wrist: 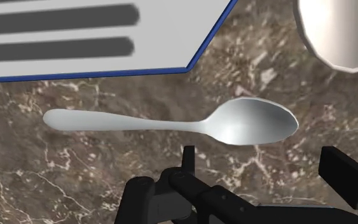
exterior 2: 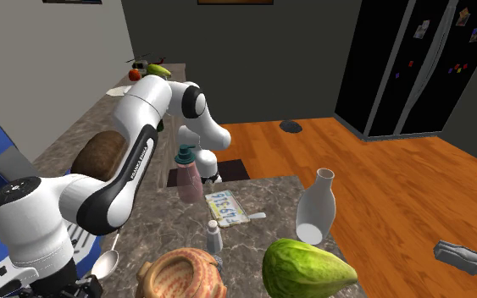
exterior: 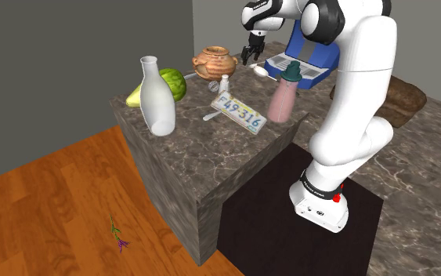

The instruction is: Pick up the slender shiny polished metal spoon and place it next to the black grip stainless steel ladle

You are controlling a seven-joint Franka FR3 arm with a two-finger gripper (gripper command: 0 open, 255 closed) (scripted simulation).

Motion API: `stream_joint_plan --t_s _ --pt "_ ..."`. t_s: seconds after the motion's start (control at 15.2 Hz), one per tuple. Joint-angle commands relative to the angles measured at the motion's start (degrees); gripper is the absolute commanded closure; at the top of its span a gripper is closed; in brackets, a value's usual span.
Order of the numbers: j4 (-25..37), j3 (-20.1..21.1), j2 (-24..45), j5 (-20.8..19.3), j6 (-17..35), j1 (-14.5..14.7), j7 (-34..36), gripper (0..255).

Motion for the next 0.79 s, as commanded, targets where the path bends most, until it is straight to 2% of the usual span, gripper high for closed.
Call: stream_joint_plan --t_s 0.0,0.2,0.73 --pt "0.5 -0.1 -1.0 -0.2 -1.4 0.0 0.1 0" --pt "2.3 -0.4 -3.3 -0.7 -5.6 0.1 0.5 0" --pt "2.3 -0.4 -3.3 -0.7 -5.6 0.1 0.5 0"
